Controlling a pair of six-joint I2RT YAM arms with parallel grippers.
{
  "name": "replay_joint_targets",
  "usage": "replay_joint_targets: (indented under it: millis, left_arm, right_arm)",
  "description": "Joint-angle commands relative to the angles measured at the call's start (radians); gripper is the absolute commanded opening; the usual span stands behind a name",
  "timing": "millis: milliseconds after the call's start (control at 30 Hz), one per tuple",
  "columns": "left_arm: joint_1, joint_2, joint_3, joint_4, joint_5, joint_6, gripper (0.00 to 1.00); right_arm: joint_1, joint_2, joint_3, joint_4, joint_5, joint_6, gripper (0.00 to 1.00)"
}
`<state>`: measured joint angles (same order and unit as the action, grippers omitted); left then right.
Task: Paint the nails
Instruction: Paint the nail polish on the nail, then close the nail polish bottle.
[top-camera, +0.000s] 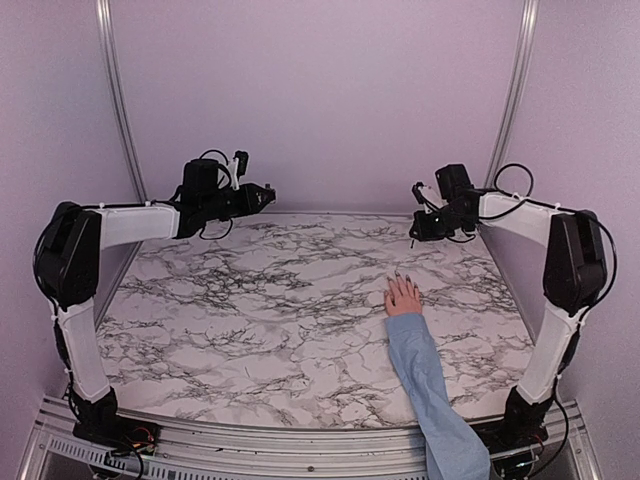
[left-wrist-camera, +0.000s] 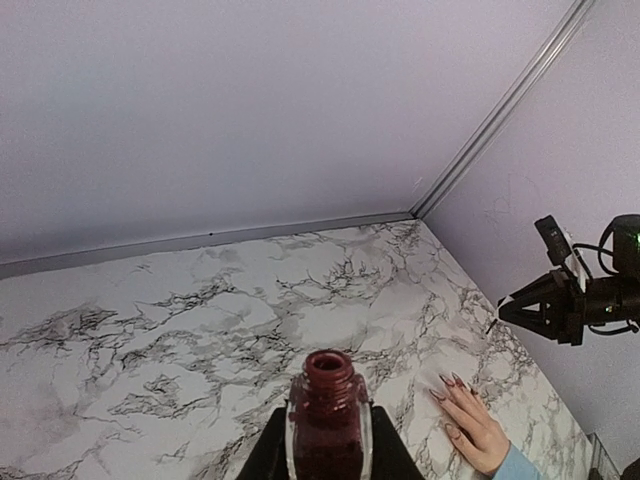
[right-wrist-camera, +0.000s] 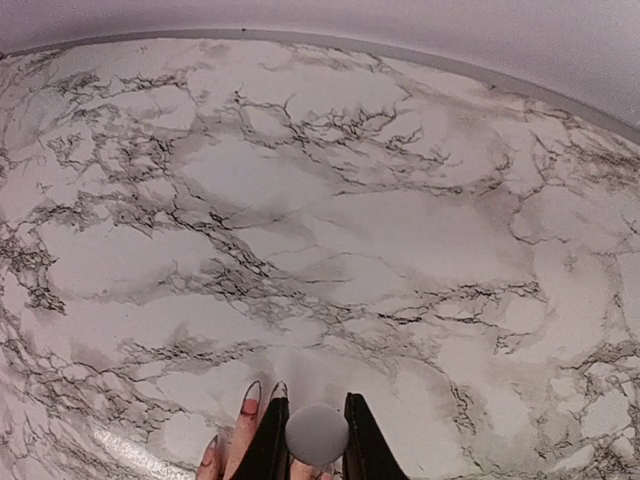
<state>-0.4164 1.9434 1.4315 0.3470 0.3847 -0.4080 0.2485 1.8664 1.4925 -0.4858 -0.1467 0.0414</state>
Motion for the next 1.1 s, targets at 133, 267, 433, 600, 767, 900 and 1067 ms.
replay_joint_targets:
  millis: [133,267,433,600,767,900,1067]
  left_arm:
    - [-0.048,-0.218,-0.129,0.038,0.085,0.164,0.00]
    - [-0.070,-0.319,-0.213,0.050,0.129,0.219,0.00]
    - [-0.115,-0.459,-0.335,0.079,0.183,0.307,0.00]
    - [-0.160,-0.586,-0.426,0.120,0.201,0.380,0.00]
    - [-0.185,-0.632,-0.468,0.156,0.225,0.383,0.00]
    - [-0.218,-0.651,-0.494,0.158,0.224,0.401,0.00]
    - [-0.268,-0.644,-0.500,0.157,0.205,0.434,0.00]
  right_arm:
    - [0.016,-0.157,-0.016,0.050,-0.087,-0.023,0.00]
    - [0.044,-0.218,-0.012,0.056,-0.129,-0.029,0.00]
    - [0.075,-0.265,0.026,0.064,-0.234,-0.016,0.00]
    - [0.134,-0.293,0.062,0.113,-0.383,0.004,0.00]
    - [0.225,-0.299,0.107,0.138,-0.516,-0.004,0.00]
    - [0.303,-0.330,0.083,0.216,-0.575,0.017,0.00]
    - [0.372,-0.326,0.127,0.246,-0.620,0.022,0.00]
